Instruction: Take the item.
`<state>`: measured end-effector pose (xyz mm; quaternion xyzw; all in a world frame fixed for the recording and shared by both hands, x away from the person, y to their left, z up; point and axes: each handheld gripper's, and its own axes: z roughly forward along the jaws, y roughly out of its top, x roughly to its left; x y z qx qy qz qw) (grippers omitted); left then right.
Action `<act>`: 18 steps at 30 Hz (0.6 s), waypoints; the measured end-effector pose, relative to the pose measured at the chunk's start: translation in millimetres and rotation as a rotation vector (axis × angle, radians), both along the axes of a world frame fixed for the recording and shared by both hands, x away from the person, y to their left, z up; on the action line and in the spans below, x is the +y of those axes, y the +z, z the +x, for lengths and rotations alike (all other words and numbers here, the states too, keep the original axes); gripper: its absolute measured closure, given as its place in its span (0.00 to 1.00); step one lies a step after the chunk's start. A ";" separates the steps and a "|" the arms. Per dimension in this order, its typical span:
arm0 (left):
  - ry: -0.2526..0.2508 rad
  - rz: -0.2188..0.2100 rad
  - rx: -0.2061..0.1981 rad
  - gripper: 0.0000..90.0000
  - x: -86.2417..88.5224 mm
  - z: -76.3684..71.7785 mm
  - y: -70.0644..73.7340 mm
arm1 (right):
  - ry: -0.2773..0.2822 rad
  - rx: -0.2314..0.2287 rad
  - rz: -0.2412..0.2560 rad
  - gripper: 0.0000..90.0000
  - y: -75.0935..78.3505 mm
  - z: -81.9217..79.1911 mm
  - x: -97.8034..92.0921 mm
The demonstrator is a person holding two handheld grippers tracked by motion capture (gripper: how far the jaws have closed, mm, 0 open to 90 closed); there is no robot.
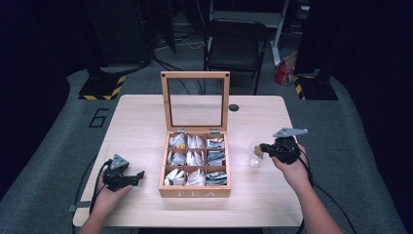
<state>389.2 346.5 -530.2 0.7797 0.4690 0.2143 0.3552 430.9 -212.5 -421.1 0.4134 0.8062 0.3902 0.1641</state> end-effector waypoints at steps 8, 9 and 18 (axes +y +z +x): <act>0.000 0.000 0.000 0.23 0.0 -0.1 0.0 | -0.005 0.012 0.004 0.99 -4.5 1.3 -1.9; 0.000 -0.001 0.000 0.23 0.0 -0.1 0.0 | -0.003 0.012 0.000 0.98 -4.6 1.4 -2.1; 0.001 -0.001 0.000 0.23 0.0 -0.1 -0.1 | -0.015 -0.001 0.012 0.88 -1.5 -0.2 -2.0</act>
